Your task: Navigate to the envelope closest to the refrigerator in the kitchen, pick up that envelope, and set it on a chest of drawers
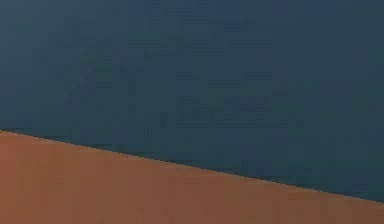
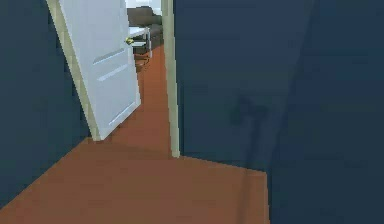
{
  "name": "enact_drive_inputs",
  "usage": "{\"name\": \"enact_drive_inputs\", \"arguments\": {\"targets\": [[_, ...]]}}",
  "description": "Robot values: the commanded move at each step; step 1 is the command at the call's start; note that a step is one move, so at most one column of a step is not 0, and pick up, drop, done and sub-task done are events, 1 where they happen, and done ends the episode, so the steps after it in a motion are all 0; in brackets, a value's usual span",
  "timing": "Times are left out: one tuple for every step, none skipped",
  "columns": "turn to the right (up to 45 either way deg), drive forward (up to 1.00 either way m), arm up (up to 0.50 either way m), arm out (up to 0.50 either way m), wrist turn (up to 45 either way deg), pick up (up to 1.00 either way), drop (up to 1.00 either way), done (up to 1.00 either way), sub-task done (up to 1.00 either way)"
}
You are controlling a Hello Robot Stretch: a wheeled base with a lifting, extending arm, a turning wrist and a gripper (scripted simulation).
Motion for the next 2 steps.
{"name": "enact_drive_inputs", "arguments": {"targets": [[15.0,0.00,0.00,0.00,0.0,0.00,0.00,0.00,0.00],[0.0,0.15,0.00,0.00,0.0,0.00,0.00,0.00,0.00]]}}
